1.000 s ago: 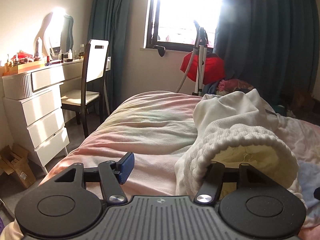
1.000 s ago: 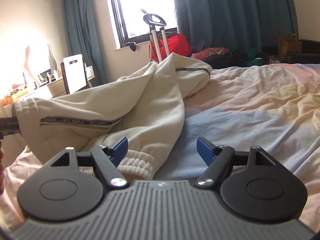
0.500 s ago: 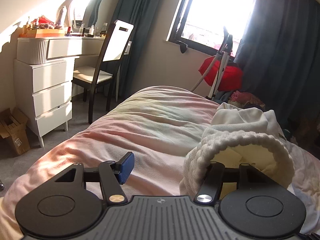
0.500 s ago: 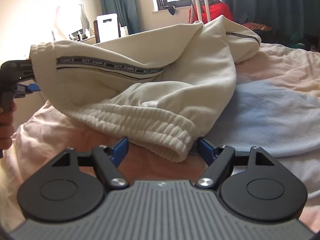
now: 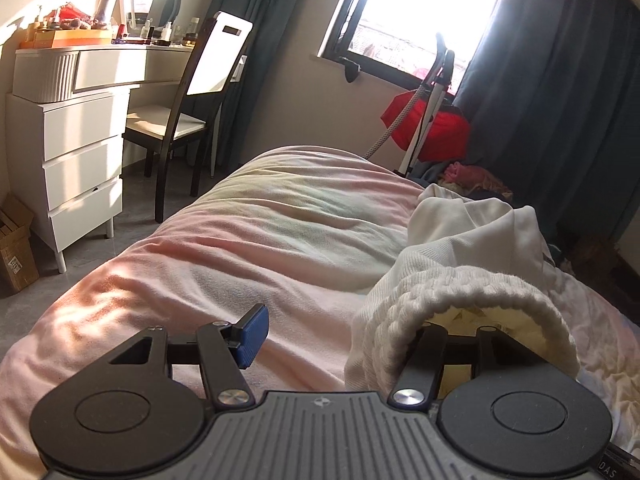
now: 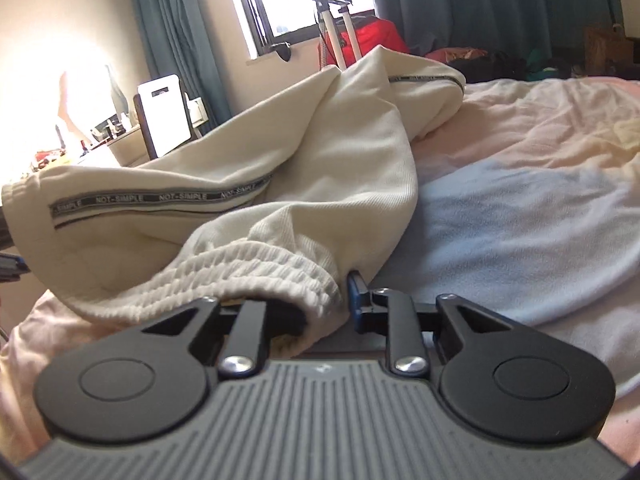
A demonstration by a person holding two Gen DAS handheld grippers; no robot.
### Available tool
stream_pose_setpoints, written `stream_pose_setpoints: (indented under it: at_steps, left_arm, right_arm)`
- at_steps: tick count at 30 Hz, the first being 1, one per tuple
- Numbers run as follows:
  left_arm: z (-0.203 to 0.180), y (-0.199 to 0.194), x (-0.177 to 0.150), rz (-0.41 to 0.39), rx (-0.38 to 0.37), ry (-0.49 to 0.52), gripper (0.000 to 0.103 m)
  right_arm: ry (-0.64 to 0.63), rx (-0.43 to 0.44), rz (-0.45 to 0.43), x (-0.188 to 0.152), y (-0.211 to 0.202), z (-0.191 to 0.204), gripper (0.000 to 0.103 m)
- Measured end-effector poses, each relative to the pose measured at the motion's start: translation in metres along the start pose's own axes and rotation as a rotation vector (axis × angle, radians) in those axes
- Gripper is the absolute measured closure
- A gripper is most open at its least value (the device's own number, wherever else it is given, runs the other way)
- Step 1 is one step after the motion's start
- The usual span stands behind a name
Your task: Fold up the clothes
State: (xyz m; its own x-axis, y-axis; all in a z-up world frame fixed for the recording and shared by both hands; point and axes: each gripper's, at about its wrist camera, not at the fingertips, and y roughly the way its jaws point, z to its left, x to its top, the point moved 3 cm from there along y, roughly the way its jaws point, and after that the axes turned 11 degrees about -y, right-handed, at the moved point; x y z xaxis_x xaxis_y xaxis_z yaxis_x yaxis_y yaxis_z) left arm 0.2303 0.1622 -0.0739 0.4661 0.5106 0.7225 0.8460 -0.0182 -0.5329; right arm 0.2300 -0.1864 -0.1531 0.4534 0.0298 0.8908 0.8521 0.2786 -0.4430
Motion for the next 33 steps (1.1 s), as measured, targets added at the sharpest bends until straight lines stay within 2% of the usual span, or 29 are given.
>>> stream_pose_setpoints:
  at_steps: [4,6,9,12,15,16,17,20,21,22,25,27,29,31,33]
  left_arm:
    - [-0.007,-0.016,0.001,-0.026,0.0,0.027,0.041]
    - [-0.011,-0.024,-0.001,0.005,-0.016,0.026,0.04]
    - [-0.014,-0.029,-0.012,0.171,-0.05,0.078,0.039]
    - [-0.017,-0.037,-0.038,0.277,-0.033,0.264,0.037]
    - [-0.028,-0.05,-0.066,0.234,-0.01,0.533,0.035]
    - [-0.033,-0.054,-0.072,0.212,-0.004,0.589,0.035]
    - [-0.038,-0.057,-0.078,0.191,0.002,0.642,0.035]
    - [-0.057,-0.072,-0.09,0.106,-0.061,0.759,0.033]
    - [-0.064,-0.076,-0.095,0.07,-0.078,0.802,0.027]
    - [-0.071,-0.077,-0.101,0.032,-0.073,0.849,0.024]
    - [-0.087,-0.074,-0.119,-0.053,-0.044,0.97,0.024]
    - [-0.096,-0.068,-0.126,-0.099,-0.023,1.021,0.024]
    - [-0.103,-0.066,-0.132,-0.142,-0.047,1.041,0.024]
    - [-0.111,-0.065,-0.132,-0.182,-0.084,1.032,0.024]
    - [-0.118,-0.064,-0.129,-0.244,-0.109,0.973,0.022]
  right_arm:
    - [-0.075,-0.061,-0.152,0.036,-0.043,0.006,0.089]
    - [-0.112,-0.094,-0.229,0.053,-0.069,0.01,0.089]
    - [-0.181,-0.143,-0.233,0.055,-0.086,0.013,0.09]
    - [-0.239,-0.187,-0.227,0.055,-0.102,0.016,0.09]
    - [-0.127,-0.155,-0.136,0.039,-0.092,-0.001,0.09]
    - [-0.089,-0.145,-0.115,0.035,-0.09,-0.006,0.09]
    - [-0.067,-0.144,-0.11,0.033,-0.091,-0.008,0.09]
    - [-0.061,-0.148,-0.11,0.034,-0.093,-0.01,0.09]
    - [-0.067,-0.148,-0.109,0.033,-0.093,-0.009,0.09]
    - [-0.074,-0.149,-0.108,0.032,-0.094,-0.006,0.089]
    - [-0.095,-0.156,-0.104,0.029,-0.093,-0.002,0.089]
    - [-0.098,-0.16,-0.096,0.029,-0.09,-0.003,0.089]
    - [-0.091,-0.161,-0.079,0.027,-0.086,-0.006,0.089]
    - [-0.089,-0.164,-0.064,0.026,-0.083,-0.008,0.089]
    - [-0.086,-0.166,-0.052,0.024,-0.081,-0.009,0.089]
